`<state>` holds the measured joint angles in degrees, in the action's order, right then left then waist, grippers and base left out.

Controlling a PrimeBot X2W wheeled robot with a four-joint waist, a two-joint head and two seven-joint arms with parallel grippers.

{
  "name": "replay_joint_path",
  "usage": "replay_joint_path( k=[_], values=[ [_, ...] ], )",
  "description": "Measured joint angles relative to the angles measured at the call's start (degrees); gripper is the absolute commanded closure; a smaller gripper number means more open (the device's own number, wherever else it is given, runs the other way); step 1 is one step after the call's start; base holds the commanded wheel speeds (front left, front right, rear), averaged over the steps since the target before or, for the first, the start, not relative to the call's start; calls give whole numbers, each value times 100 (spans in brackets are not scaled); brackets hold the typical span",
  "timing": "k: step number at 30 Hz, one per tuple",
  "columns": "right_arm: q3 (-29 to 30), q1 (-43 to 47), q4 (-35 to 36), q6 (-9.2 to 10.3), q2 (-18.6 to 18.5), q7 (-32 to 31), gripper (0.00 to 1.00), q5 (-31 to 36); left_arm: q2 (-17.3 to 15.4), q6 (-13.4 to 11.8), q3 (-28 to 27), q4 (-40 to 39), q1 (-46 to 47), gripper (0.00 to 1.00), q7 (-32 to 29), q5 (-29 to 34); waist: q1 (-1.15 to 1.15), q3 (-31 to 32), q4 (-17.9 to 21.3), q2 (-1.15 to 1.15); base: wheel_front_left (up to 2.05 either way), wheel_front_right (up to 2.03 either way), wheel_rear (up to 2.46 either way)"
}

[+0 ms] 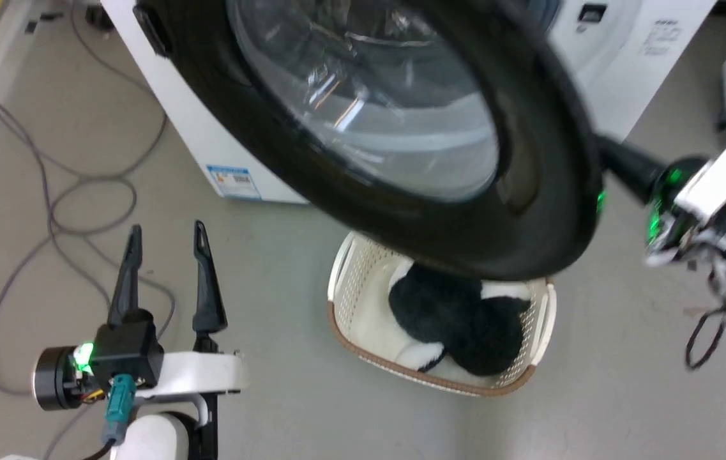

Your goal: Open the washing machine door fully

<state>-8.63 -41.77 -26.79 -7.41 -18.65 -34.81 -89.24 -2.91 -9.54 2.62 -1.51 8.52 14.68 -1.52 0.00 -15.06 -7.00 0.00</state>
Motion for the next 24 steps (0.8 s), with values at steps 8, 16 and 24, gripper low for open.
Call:
replay_joint_path(
  k=[8,16,24],
  values=[
    [-288,944,810,0,347,-290,100,-199,-31,70,-12,73,-287,0,0,42,-1,443,94,0,0,0,0],
    [-727,1591,1483,1,735,-541,100,-211,-47,146,30,154,-424,0,0,59,-1,709,77,0,0,0,0],
    [-1310,2285,2076,0,1045,-730,100,-127,-52,164,44,225,-573,0,0,59,-1,925,-22,0,0,0,0]
  ],
)
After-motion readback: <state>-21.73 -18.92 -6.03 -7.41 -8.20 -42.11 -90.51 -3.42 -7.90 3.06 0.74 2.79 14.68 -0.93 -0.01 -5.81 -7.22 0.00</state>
